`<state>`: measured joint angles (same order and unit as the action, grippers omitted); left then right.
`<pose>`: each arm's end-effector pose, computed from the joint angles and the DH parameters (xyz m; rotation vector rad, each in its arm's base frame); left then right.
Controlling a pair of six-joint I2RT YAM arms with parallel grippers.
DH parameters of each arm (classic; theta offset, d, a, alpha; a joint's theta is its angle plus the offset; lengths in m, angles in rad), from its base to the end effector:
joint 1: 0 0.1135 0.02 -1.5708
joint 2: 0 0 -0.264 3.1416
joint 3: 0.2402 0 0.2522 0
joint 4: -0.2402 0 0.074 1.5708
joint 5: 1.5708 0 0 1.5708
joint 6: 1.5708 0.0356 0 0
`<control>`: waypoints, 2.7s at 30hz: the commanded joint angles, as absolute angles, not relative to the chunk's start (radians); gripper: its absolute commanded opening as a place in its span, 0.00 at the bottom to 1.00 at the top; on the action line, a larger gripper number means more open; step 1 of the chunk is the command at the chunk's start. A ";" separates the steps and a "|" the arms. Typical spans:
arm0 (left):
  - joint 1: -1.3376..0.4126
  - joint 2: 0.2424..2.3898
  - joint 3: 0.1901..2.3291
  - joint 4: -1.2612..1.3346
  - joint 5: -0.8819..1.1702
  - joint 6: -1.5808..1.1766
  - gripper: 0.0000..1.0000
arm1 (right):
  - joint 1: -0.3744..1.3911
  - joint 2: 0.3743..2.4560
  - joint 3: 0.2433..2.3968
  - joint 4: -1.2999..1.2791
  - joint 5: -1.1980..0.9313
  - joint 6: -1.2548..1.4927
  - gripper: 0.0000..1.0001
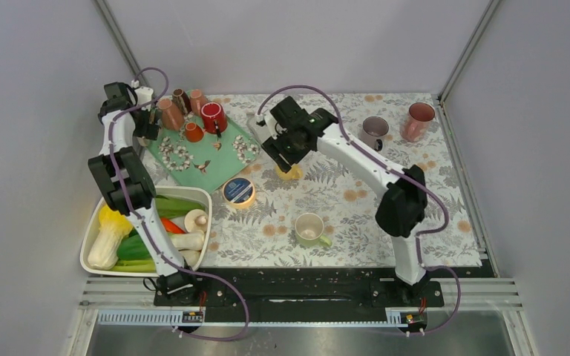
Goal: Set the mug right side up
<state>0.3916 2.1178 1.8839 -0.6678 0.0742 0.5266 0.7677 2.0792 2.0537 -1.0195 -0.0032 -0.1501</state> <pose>0.4423 0.1798 0.2547 0.2003 2.4857 0.3011 0.3237 0.3125 0.3030 -1.1673 2.3601 0.2194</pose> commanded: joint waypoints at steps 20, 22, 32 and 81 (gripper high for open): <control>0.413 2.250 2.022 -0.631 0.094 0.437 0.00 | 0.776 1.737 1.701 -0.751 0.008 -0.085 0.71; 0.420 2.181 1.945 -0.611 0.109 0.406 0.00 | 0.775 1.720 1.686 -0.731 -0.021 -0.080 0.71; 0.426 1.754 1.602 -0.464 0.249 0.282 0.00 | 0.778 1.622 1.558 -0.523 -0.173 -0.008 0.71; 0.007 1.356 1.352 -0.467 0.889 -0.318 0.00 | 0.942 1.387 1.050 0.419 0.229 -0.625 0.80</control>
